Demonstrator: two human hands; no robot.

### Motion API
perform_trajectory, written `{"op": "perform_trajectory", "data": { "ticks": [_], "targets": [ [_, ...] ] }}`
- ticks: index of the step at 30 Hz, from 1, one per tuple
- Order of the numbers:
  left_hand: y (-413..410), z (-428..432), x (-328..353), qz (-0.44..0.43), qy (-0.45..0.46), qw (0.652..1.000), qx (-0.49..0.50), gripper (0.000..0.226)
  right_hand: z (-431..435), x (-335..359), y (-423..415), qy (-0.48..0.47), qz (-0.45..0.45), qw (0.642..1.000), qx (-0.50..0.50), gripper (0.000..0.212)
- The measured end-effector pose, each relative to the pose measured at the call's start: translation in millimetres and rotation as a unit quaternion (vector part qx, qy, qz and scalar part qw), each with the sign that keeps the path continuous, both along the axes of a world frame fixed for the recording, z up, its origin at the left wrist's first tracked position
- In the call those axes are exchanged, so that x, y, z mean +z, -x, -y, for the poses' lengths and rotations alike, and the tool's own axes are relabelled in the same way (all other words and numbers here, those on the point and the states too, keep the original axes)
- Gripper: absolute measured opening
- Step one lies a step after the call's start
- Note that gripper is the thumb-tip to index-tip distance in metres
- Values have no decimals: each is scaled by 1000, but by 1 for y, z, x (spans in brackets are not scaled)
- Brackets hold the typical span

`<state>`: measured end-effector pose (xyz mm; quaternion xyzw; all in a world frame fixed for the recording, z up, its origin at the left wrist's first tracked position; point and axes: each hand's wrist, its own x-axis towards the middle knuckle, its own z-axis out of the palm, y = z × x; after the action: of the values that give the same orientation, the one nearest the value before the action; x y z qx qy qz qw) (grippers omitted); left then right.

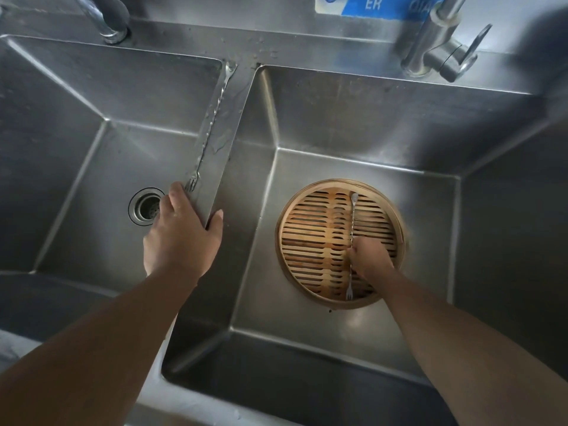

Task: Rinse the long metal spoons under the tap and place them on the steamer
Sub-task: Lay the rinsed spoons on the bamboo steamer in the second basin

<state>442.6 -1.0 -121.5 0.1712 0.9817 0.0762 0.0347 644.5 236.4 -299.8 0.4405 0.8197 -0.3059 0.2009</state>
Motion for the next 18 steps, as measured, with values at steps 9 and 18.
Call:
{"op": "perform_trajectory", "data": {
  "ticks": [9, 18],
  "targets": [
    [1, 0, 0, 4, -3, 1000, 1, 69, -3, -1, 1, 9, 12, 1000, -4, 27],
    [2, 1, -1, 7, -6, 1000, 2, 71, -3, 0, 1, 18, 6, 1000, -9, 27]
  ]
}}
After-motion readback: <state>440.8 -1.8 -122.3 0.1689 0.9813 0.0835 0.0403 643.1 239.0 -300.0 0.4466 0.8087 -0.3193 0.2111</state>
